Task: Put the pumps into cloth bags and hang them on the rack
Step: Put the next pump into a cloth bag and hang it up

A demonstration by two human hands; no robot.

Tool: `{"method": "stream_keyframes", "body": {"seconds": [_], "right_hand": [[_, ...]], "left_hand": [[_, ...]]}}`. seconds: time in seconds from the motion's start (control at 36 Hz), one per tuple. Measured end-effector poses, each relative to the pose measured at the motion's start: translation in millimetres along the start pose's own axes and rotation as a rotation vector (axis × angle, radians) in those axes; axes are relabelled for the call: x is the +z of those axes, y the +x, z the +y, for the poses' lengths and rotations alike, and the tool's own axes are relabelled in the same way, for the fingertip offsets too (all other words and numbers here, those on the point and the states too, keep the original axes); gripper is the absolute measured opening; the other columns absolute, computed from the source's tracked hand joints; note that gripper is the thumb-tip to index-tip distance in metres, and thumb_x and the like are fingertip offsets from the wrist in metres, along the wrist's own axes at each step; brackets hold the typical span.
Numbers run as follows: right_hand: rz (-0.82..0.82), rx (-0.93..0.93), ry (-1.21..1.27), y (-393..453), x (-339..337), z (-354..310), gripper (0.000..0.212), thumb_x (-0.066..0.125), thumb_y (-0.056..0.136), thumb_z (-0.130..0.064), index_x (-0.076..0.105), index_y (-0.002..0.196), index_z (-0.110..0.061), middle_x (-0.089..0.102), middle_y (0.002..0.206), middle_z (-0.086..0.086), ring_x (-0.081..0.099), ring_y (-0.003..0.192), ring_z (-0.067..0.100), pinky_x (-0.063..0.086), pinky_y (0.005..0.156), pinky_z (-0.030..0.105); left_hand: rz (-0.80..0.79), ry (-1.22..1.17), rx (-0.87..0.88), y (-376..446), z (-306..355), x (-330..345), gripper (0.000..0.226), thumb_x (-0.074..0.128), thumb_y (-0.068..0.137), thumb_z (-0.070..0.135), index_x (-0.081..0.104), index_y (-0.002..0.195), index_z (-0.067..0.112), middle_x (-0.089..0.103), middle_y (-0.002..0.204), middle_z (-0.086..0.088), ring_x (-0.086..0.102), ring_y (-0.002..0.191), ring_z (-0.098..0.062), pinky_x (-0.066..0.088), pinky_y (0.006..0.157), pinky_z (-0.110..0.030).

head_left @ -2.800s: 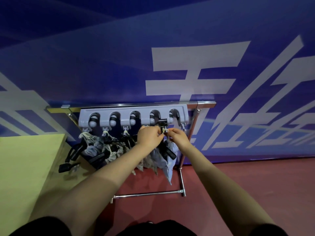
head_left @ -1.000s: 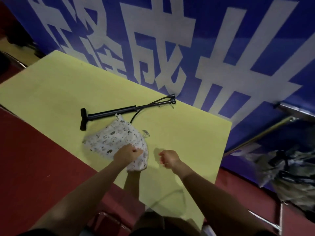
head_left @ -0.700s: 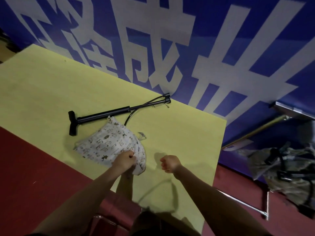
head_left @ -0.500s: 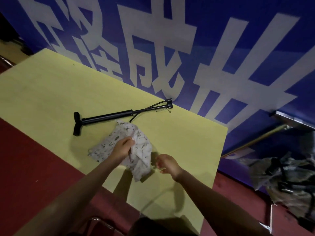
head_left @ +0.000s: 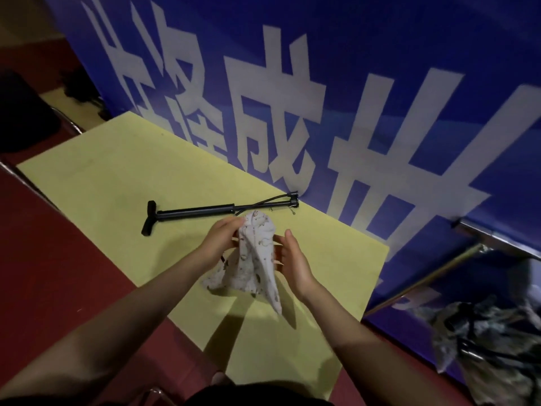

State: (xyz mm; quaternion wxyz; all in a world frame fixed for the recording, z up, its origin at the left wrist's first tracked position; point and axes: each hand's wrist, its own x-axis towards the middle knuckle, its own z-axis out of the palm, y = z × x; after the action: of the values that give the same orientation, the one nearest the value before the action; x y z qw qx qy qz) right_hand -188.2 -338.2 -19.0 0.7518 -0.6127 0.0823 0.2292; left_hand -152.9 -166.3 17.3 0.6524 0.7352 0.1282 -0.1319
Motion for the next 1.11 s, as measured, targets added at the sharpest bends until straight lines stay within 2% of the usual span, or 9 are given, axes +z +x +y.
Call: {"method": "stream_keyframes", "body": {"seconds": [0.14,0.28,0.36,0.47,0.56,0.67,0.86,0.97,1.11], "right_hand": [[0.047,-0.124,-0.141,-11,-11,-6,0.041,0.055,0.094,-0.047,0.065,0.119,-0.016,0.069,0.115,0.004,0.066,0.106,0.021,0.053,0.092,0.036],[0.350,-0.074,-0.338,7,-13,-17,0.061,0.048,0.093,-0.051,0.063,0.098,0.009,0.064,0.104,0.032,0.062,0.098,0.045,0.049,0.088,0.051],[0.437,-0.035,-0.106,10,-13,-35,0.039,0.048,0.098,-0.041,0.069,0.094,-0.008,0.072,0.101,0.018,0.067,0.098,0.035,0.052,0.091,0.047],[0.458,-0.064,0.297,23,-6,-57,0.036,0.049,0.100,-0.036,0.065,0.108,-0.006,0.071,0.108,0.018,0.068,0.100,0.028,0.053,0.092,0.040],[0.441,-0.077,0.563,33,16,-83,0.040,0.046,0.101,-0.034,0.061,0.115,0.000,0.070,0.108,0.020,0.069,0.094,0.026,0.055,0.084,0.037],[0.483,-0.133,0.660,46,30,-109,0.044,0.041,0.102,-0.036,0.056,0.123,0.000,0.067,0.113,0.019,0.066,0.101,0.029,0.052,0.086,0.041],[0.559,-0.249,0.447,52,43,-95,0.065,0.038,0.094,-0.060,0.052,0.133,-0.011,0.063,0.126,0.014,0.063,0.112,0.025,0.047,0.097,0.042],[0.429,-0.203,0.274,61,72,-63,0.067,0.048,0.085,-0.066,0.060,0.127,-0.015,0.064,0.125,0.013,0.061,0.115,0.027,0.047,0.096,0.044],[0.394,-0.289,0.127,73,105,-46,0.056,0.061,0.081,-0.063,0.066,0.121,-0.025,0.062,0.130,0.013,0.057,0.121,0.033,0.043,0.104,0.055]], "left_hand": [[-0.080,-0.053,-0.016,21,10,26,0.020,0.050,0.100,0.024,0.063,0.107,0.010,0.067,0.103,-0.011,0.064,0.095,-0.025,0.053,0.077,-0.034],[-0.283,-0.007,-0.030,30,11,39,0.030,0.040,0.103,0.029,0.057,0.084,0.013,0.058,0.074,-0.002,0.056,0.069,-0.017,0.046,0.066,-0.028],[-0.305,0.080,0.054,38,9,31,0.029,0.040,0.102,0.035,0.061,0.098,0.015,0.064,0.085,0.002,0.061,0.079,-0.014,0.047,0.068,-0.023],[-0.503,0.127,0.174,39,8,7,0.033,0.044,0.098,0.043,0.056,0.127,0.029,0.066,0.112,0.014,0.064,0.101,0.000,0.051,0.075,-0.013],[-0.632,0.219,0.207,45,10,-9,0.025,0.052,0.097,0.036,0.060,0.120,0.029,0.070,0.110,0.011,0.066,0.101,-0.003,0.053,0.079,-0.017],[-0.517,0.081,0.146,63,20,-23,0.019,0.048,0.100,0.032,0.065,0.107,0.027,0.074,0.102,0.003,0.070,0.097,-0.016,0.054,0.075,-0.024],[-0.463,-0.488,-0.224,107,57,-55,0.038,0.047,0.099,0.041,0.062,0.122,0.015,0.071,0.114,-0.009,0.066,0.108,-0.025,0.047,0.100,-0.042],[-0.508,-0.545,-0.287,128,71,-71,0.039,0.046,0.099,0.043,0.067,0.119,0.017,0.072,0.086,-0.008,0.070,0.080,-0.021,0.051,0.081,-0.037],[-0.522,-0.495,-0.331,132,71,-79,0.032,0.052,0.097,0.031,0.066,0.113,0.008,0.072,0.107,-0.017,0.067,0.100,-0.030,0.053,0.079,-0.040]]}}
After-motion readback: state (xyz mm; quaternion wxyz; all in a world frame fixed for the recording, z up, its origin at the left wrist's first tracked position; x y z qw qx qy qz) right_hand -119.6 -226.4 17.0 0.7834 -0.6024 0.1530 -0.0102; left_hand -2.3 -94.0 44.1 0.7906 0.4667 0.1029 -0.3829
